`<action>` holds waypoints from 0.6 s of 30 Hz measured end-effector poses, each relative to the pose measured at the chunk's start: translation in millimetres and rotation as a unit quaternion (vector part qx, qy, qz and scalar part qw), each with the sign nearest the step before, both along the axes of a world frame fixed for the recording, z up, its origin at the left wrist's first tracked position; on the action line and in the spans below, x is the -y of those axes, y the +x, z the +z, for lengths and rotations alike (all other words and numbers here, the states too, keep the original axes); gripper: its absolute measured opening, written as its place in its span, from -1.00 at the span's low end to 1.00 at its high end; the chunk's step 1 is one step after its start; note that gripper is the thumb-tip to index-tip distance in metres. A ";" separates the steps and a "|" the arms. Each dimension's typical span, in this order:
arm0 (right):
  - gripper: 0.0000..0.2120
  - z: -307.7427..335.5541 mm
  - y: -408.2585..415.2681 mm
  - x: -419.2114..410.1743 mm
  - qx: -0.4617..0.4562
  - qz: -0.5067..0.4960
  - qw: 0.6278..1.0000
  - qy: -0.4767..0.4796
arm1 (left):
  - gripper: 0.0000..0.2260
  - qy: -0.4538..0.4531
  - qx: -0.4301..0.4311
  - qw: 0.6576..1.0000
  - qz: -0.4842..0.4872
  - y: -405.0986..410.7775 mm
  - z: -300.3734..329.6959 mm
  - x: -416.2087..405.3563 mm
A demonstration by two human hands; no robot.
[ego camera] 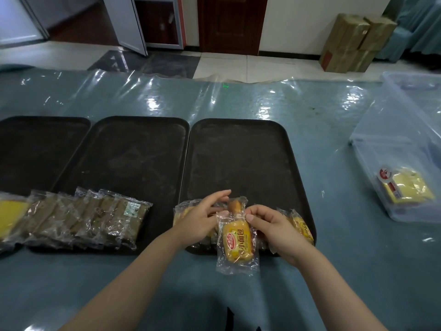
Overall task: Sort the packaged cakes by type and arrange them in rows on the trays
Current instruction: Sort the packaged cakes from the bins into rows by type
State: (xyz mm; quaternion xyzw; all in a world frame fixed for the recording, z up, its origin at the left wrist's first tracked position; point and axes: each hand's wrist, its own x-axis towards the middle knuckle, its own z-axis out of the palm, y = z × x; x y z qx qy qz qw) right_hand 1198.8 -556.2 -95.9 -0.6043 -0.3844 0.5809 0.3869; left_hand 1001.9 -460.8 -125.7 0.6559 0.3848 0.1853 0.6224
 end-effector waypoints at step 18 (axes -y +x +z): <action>-0.87 -18.7 30.1 -19.4 0.172 -0.119 0.978 -0.002 | -0.74 0.151 -0.213 0.964 0.055 -11.8 -12.0 -30.3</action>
